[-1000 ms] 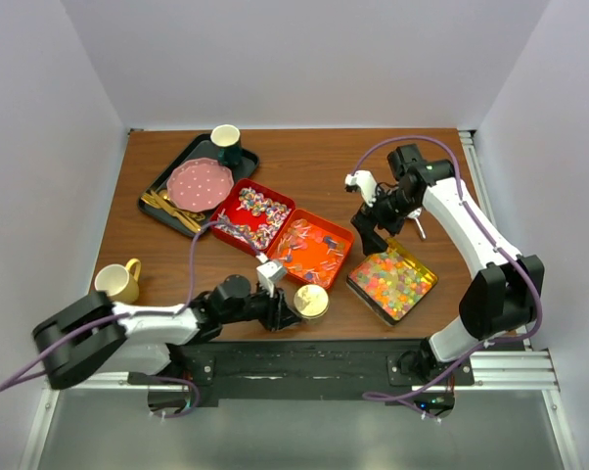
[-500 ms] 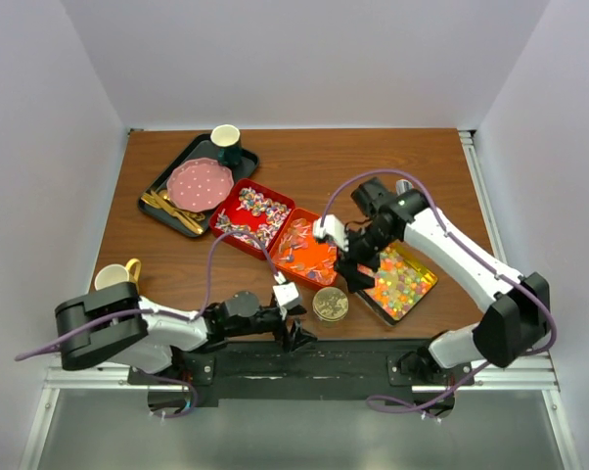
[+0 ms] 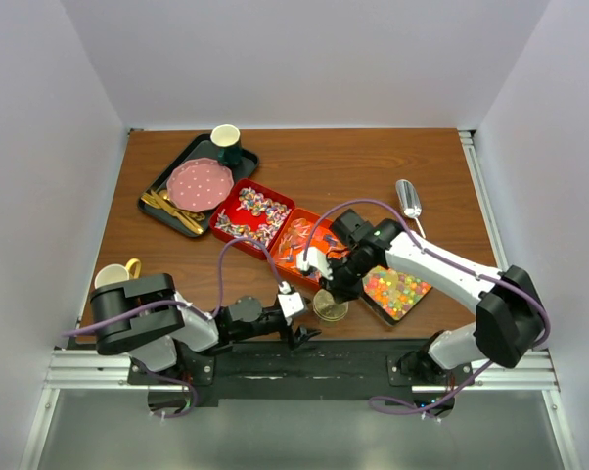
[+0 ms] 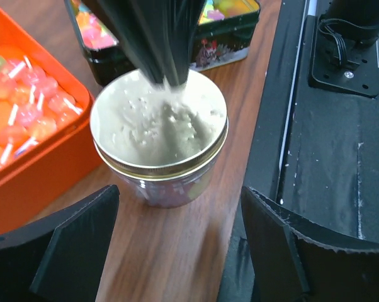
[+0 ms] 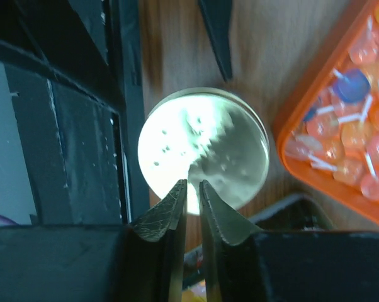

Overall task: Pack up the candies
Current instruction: Move the packing bottle to the center of the board, then screw the box lid onto the packing bottle.

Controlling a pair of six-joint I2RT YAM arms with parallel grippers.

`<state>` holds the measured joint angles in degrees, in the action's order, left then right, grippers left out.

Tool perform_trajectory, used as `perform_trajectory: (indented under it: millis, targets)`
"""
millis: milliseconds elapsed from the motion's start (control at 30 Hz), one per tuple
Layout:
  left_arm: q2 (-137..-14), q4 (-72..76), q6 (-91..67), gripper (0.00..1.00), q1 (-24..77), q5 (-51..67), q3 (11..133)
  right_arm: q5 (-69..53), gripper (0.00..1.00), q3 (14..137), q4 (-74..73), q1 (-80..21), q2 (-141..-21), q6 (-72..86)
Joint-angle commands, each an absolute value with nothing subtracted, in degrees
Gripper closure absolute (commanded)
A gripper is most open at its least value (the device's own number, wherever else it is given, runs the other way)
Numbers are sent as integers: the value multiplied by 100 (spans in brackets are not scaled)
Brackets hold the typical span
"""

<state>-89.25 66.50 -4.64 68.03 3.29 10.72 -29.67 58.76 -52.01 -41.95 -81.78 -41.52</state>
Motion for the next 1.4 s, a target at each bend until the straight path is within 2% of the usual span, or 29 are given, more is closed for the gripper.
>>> perform_trajectory:
  millis: [0,167,333,433,600,733,800,833,867,967,1067,1167,1367]
  targets:
    - [-8851,7304,-35,18,6829,185,1011,-3225,88,5792,-4667,-4543,-8349,-3964]
    - [-8623,6945,-175,18,6750,149,1002,-3243,92,5704,-4579,-4693,-8394,-3850]
    - [-7868,5602,-1080,18,6671,386,1081,-3252,93,5660,-4570,-4755,-8341,-3797]
    - [-7752,5441,-1459,18,6767,527,1064,-3156,94,5616,-4483,-4781,-8376,-3709]
    - [-8348,5738,-1197,17,6855,194,1063,-2866,98,5441,-4579,-4764,-8385,-3691]
    - [-9243,6696,-704,17,6847,9,1098,-2882,100,5510,-4790,-4667,-8113,-3788]
    - [-9482,7090,-537,16,6847,18,1151,-2918,94,5668,-4957,-4614,-7912,-3797]
    - [-9640,7180,-501,16,6847,18,1169,-2901,86,5852,-5009,-4597,-7841,-3745]
    - [-9702,7268,-466,16,6847,18,1186,-2805,65,5949,-5123,-4553,-7753,-3727]
    - [-9870,7645,-325,16,6847,167,1134,-2681,39,6161,-5351,-4474,-7331,-3656]
    - [-10142,7989,-264,16,6847,220,1090,-2724,31,6109,-5702,-4465,-6970,-3919]
    - [-10423,8410,-141,16,6847,325,1151,-2751,29,5951,-5862,-4456,-6856,-4280]
    - [-10854,8903,-26,16,6847,316,1459,-2698,19,5766,-5364,-4465,-6978,-4991]
